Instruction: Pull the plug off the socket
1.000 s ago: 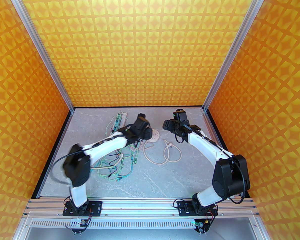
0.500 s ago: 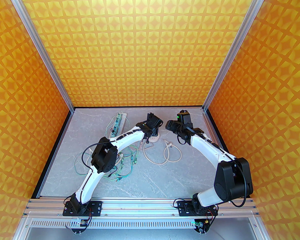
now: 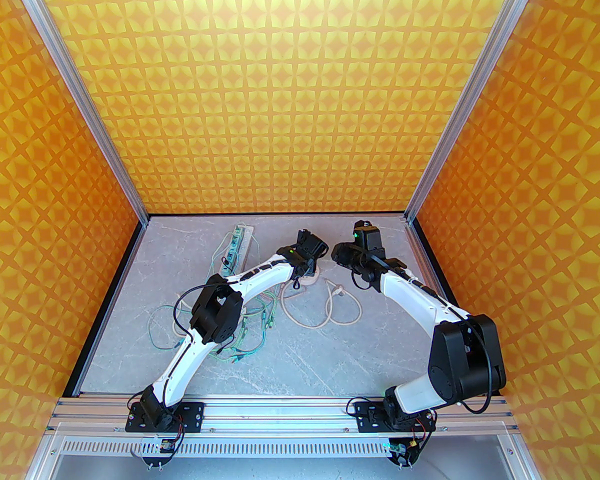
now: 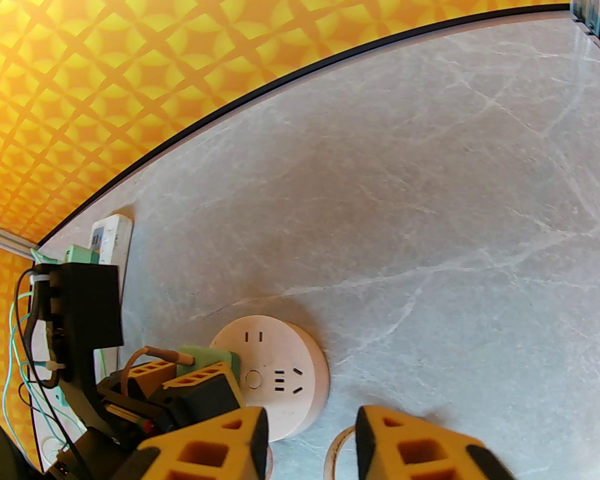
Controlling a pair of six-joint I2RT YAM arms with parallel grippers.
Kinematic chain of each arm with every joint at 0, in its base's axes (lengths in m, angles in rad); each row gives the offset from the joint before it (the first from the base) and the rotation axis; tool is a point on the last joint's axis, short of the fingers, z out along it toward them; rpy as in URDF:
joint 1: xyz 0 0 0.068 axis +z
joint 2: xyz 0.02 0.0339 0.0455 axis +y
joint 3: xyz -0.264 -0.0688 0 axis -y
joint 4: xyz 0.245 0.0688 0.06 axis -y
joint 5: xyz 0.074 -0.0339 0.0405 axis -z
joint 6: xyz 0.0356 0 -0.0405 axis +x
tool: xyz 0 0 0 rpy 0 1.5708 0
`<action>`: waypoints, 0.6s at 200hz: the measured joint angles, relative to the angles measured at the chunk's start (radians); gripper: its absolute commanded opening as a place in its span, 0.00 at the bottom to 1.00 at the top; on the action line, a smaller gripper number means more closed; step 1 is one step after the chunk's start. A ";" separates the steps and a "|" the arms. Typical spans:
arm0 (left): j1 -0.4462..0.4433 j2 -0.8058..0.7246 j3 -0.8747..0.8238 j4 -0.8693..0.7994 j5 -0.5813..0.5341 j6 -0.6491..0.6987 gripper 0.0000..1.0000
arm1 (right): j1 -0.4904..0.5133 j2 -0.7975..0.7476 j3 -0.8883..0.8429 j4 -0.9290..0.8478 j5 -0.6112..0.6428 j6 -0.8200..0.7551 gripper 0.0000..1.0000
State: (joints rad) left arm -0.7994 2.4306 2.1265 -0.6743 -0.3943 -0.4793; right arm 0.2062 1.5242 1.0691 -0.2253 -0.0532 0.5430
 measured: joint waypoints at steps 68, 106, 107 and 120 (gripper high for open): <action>0.000 0.000 -0.019 0.060 0.023 0.100 0.25 | -0.012 0.107 -0.008 0.119 -0.210 0.073 0.00; 0.001 0.000 -0.021 0.066 0.034 0.111 0.24 | -0.013 0.258 0.010 0.175 -0.333 0.147 0.00; 0.001 0.000 -0.021 0.066 0.034 0.111 0.24 | -0.013 0.262 0.011 0.176 -0.336 0.150 0.00; 0.001 0.000 -0.021 0.066 0.035 0.113 0.24 | -0.013 0.300 0.022 0.191 -0.368 0.172 0.00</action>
State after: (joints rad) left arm -0.7986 2.4306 2.1056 -0.6079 -0.3592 -0.3664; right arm 0.1932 1.8244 1.0912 -0.0345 -0.4210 0.7155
